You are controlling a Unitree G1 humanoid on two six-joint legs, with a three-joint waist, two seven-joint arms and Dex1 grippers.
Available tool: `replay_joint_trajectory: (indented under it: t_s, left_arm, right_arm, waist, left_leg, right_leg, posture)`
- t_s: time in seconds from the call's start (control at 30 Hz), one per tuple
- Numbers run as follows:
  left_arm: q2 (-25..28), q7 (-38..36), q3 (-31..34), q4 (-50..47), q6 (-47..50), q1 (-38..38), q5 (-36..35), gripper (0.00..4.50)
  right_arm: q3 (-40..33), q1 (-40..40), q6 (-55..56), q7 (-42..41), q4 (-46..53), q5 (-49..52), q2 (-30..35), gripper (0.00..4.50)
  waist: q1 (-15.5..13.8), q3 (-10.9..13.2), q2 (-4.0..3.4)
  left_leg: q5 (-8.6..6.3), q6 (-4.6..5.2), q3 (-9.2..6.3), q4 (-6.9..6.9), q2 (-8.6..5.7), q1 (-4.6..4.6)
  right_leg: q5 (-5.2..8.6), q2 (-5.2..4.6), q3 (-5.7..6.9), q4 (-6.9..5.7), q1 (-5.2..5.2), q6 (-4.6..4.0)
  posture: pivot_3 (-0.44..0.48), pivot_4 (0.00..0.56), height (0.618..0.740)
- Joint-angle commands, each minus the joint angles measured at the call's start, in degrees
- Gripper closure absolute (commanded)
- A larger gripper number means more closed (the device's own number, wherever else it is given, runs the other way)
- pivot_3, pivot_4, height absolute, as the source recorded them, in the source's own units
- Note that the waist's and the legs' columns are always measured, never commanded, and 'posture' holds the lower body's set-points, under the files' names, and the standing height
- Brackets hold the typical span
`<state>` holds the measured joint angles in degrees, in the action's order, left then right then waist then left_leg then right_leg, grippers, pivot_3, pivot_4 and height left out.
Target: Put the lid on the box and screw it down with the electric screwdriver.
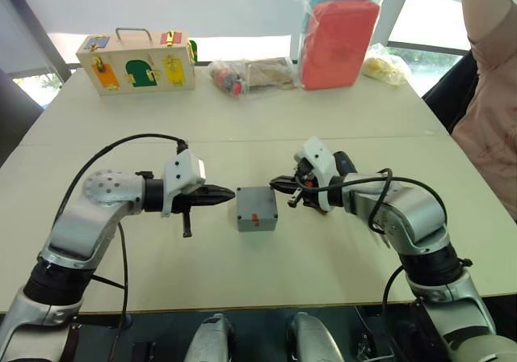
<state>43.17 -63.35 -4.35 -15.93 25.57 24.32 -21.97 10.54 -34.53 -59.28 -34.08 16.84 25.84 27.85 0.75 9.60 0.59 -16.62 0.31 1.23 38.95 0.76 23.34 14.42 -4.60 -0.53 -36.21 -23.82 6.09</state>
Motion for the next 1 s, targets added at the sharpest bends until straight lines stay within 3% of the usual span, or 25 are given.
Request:
replay_joint_trajectory:
  t_s: [0.03,0.43,0.47,0.53,0.67,0.83,1.0]
  left_arm:
    - [0.0,0.2,0.5,-1.2,-0.6,0.3,-0.5,4.5]
    - [-0.1,0.5,0.5,-2.0,-0.2,-0.3,-0.6,4.5]
    - [-0.2,0.6,0.5,-2.1,-0.2,-0.3,-0.6,4.5]
    - [-0.3,0.8,0.5,-2.5,0.1,-0.4,-0.7,4.5]
    - [-0.5,1.2,0.3,-2.8,0.1,-0.8,-0.6,4.5]
    - [-1.3,1.4,-0.3,-3.0,0.1,-0.7,-0.8,4.5]
    - [-2.7,1.2,-1.7,-2.4,-0.8,0.2,-0.5,4.5]
  right_arm:
    - [0.0,-1.0,0.9,-0.4,1.1,-0.3,0.1,4.48]
    - [2.3,-1.5,3.8,-2.0,-2.4,-3.1,-0.1,4.48]
    - [2.4,-1.7,3.8,-2.2,-2.6,-3.0,-0.1,4.07]
    - [2.1,-1.9,3.5,-2.9,-2.4,-2.7,0.0,3.66]
    - [0.7,-2.2,1.9,-4.0,-0.5,-1.7,1.2,1.9]
    - [-4.6,-2.3,-2.1,-4.9,4.2,0.6,6.3,0.24]
    - [-12.2,-1.5,-9.8,-7.5,8.0,3.5,18.5,0.07]
  waist:
    - [0.0,0.0,0.0]
    - [0.0,0.0,0.0]
    - [0.0,0.0,0.0]
    - [0.0,0.0,0.0]
    - [0.0,0.0,0.0]
    - [-0.2,0.0,-0.01]
    - [-0.3,0.1,-0.03]
  left_leg:
    - [0.0,0.0,0.0,0.0,0.0,0.0]
    - [0.0,0.0,0.0,0.0,-0.02,0.0]
    - [0.0,0.0,0.0,0.0,-0.02,0.0]
    - [0.0,0.0,0.0,0.0,-0.02,0.0]
    - [0.0,0.0,0.0,0.0,-0.01,0.0]
    - [0.0,0.0,-0.01,0.0,0.0,0.02]
    - [0.0,0.0,0.0,0.03,-0.02,0.03]
  right_leg:
    - [0.0,0.0,0.0,0.0,0.0,0.0]
    - [0.0,0.0,0.0,0.0,-0.01,0.0]
    - [0.0,0.0,0.0,0.0,-0.01,0.01]
    - [0.0,0.0,0.0,0.0,-0.01,0.01]
    - [0.0,0.0,0.0,0.0,-0.01,0.01]
    - [0.0,-0.02,0.0,0.0,-0.01,0.0]
    - [0.01,-0.08,-0.01,0.04,0.01,-0.01]
  posture:
    - [0.0,0.15,0.73]
    - [0.0,0.15,0.73]
    - [0.0,0.15,0.73]
    - [0.0,0.15,0.73]
    - [0.0,0.15,0.73]
    - [0.0,0.15,0.73]
    - [0.0,0.15,0.73]
